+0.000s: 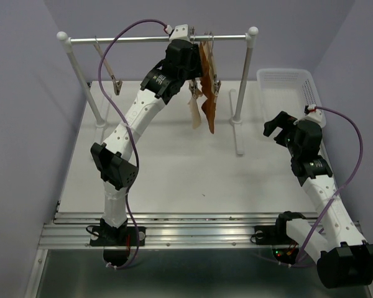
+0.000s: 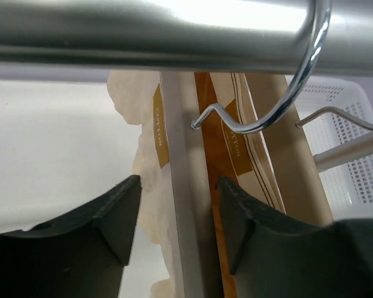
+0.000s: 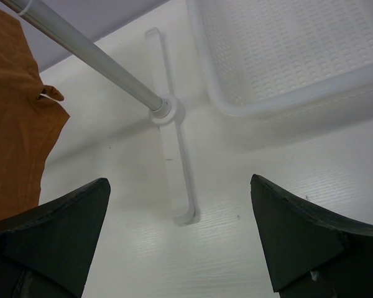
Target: Remove the underwear clipped to the hanger
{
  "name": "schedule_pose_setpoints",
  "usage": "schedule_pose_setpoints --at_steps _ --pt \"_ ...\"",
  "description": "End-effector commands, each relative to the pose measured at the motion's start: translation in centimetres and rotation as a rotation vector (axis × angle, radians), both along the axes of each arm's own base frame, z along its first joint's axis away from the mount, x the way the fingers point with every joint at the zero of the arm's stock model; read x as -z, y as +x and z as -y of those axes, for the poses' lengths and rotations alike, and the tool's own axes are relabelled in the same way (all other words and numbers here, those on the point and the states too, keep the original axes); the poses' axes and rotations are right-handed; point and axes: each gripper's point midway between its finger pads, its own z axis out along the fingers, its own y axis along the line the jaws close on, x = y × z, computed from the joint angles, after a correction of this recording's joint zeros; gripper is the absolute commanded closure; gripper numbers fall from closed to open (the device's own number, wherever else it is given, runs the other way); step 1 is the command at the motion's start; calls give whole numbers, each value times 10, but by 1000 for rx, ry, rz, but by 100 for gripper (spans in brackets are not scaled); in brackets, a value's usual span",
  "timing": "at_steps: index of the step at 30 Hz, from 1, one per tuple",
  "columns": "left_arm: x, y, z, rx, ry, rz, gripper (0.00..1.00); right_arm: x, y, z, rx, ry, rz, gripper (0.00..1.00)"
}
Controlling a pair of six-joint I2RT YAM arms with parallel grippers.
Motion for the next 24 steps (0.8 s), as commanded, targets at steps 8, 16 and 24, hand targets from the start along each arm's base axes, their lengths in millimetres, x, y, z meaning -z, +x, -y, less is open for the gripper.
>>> schedule_pose_setpoints --at_steps 8,16,24 --pt "-44 -2 -8 -22 -25 105 53 -9 4 4 21 -15 30 0" --pt "-51 -3 -14 -34 1 138 80 -8 4 4 20 -19 27 0" --pt "-74 -6 -30 -91 73 223 100 -8 4 4 16 -26 25 0"
